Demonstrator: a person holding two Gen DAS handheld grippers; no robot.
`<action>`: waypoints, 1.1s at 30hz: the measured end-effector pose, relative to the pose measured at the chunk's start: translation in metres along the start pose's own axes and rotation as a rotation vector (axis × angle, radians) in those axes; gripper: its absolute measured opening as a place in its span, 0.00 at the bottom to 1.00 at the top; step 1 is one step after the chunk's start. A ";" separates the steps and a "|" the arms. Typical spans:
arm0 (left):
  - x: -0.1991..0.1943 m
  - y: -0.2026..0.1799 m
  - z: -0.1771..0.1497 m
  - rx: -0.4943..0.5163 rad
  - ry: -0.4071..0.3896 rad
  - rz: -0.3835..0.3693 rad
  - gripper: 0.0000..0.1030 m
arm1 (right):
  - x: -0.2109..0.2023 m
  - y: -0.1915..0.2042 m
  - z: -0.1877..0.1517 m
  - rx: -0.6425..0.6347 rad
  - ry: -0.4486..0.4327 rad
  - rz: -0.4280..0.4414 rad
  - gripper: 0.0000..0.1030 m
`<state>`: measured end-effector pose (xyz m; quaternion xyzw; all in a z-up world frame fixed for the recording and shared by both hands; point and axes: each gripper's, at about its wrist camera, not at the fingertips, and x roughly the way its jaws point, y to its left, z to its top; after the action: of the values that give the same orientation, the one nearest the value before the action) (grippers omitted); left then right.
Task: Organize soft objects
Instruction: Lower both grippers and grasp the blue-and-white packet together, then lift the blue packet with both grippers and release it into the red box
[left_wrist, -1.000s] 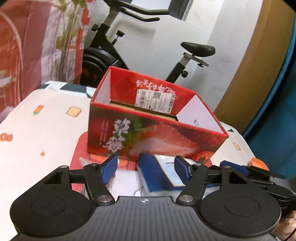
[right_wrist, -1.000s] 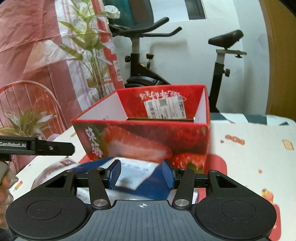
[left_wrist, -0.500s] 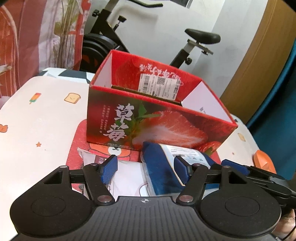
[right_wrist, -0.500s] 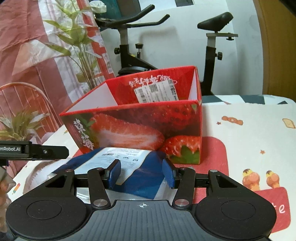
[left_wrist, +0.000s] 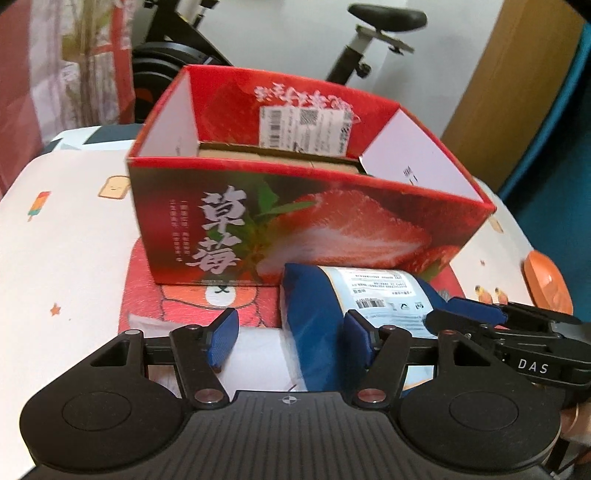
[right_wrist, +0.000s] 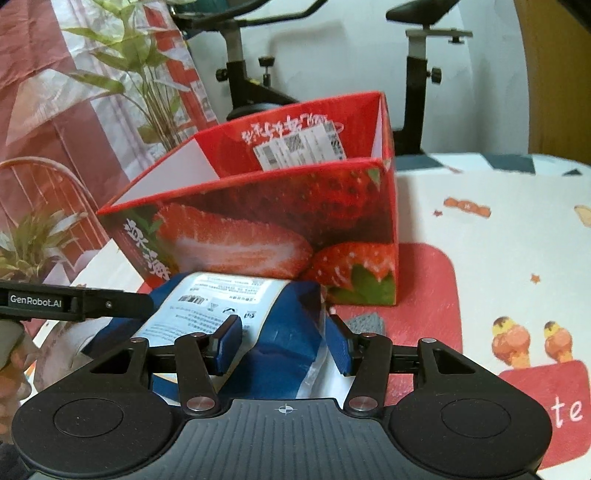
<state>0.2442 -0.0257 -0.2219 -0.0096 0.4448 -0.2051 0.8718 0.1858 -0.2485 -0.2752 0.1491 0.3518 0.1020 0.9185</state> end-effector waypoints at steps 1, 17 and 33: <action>0.002 -0.001 0.001 0.009 0.009 0.000 0.64 | 0.002 -0.002 0.000 0.011 0.011 0.005 0.47; 0.030 -0.010 0.007 0.065 0.097 -0.035 0.64 | 0.010 -0.006 0.002 -0.023 0.071 0.039 0.46; 0.014 -0.007 0.006 0.022 0.035 -0.087 0.23 | 0.001 0.012 0.013 -0.116 0.054 0.047 0.25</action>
<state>0.2535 -0.0384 -0.2274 -0.0157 0.4568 -0.2479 0.8542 0.1939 -0.2400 -0.2627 0.1009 0.3661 0.1476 0.9132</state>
